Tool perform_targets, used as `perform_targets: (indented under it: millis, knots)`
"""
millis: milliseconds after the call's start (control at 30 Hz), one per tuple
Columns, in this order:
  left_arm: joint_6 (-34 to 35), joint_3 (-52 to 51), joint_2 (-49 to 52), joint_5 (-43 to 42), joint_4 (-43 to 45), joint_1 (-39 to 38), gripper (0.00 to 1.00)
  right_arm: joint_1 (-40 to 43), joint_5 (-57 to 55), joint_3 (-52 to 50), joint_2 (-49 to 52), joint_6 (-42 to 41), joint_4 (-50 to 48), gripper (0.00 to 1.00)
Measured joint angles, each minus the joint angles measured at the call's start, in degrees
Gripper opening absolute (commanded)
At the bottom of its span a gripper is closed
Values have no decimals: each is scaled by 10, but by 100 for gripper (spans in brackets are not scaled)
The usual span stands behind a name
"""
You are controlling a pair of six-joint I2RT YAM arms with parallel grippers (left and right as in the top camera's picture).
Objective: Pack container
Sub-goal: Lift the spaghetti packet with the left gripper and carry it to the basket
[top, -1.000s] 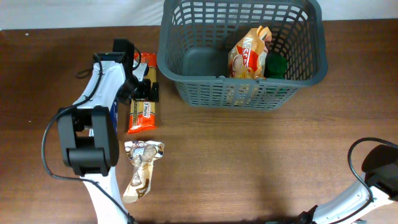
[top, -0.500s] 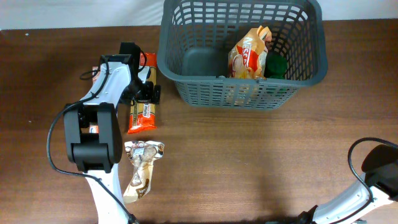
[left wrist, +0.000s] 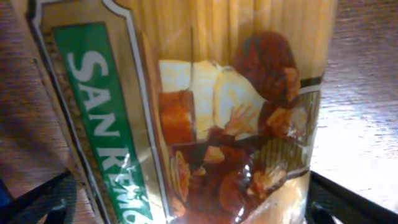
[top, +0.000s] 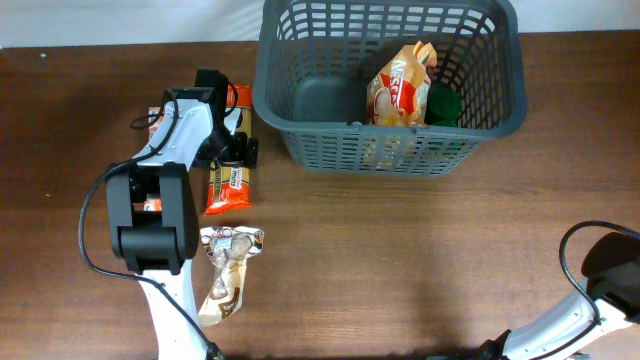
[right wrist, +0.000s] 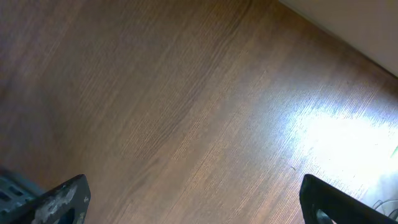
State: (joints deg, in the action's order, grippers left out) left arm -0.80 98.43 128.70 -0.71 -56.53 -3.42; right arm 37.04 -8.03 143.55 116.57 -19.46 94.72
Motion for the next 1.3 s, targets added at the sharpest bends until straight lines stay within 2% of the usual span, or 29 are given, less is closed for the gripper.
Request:
perform_targets:
  millis: [67, 133, 200, 233, 600, 867, 1067, 1300]
  knots:
    - [0, 1, 1, 3, 0, 0, 40, 0, 0, 0, 0, 0, 0, 99]
    - [1, 2, 2, 3, 0, 1, 31, 0, 0, 0, 0, 0, 0, 99]
    - [1, 3, 2, 3, 0, 2, 18, 0, 0, 0, 0, 0, 0, 99]
    - [3, 4, 2, 3, -2, 2, 2, 0, 0, 0, 0, 0, 0, 99]
    - [4, 97, 23, 15, -94, 1, 2, 0, 0, 0, 0, 0, 0, 99]
    - [4, 283, 22, 50, -116, 1, 2, 0, 0, 0, 0, 0, 0, 99]
    - [5, 363, -29, 78, -137, 0, 2, 0, 0, 0, 0, 0, 0, 99]
    - [-19, 400, -119, 103, -130, -19, 2, 0, 0, 0, 0, 0, 0, 99]
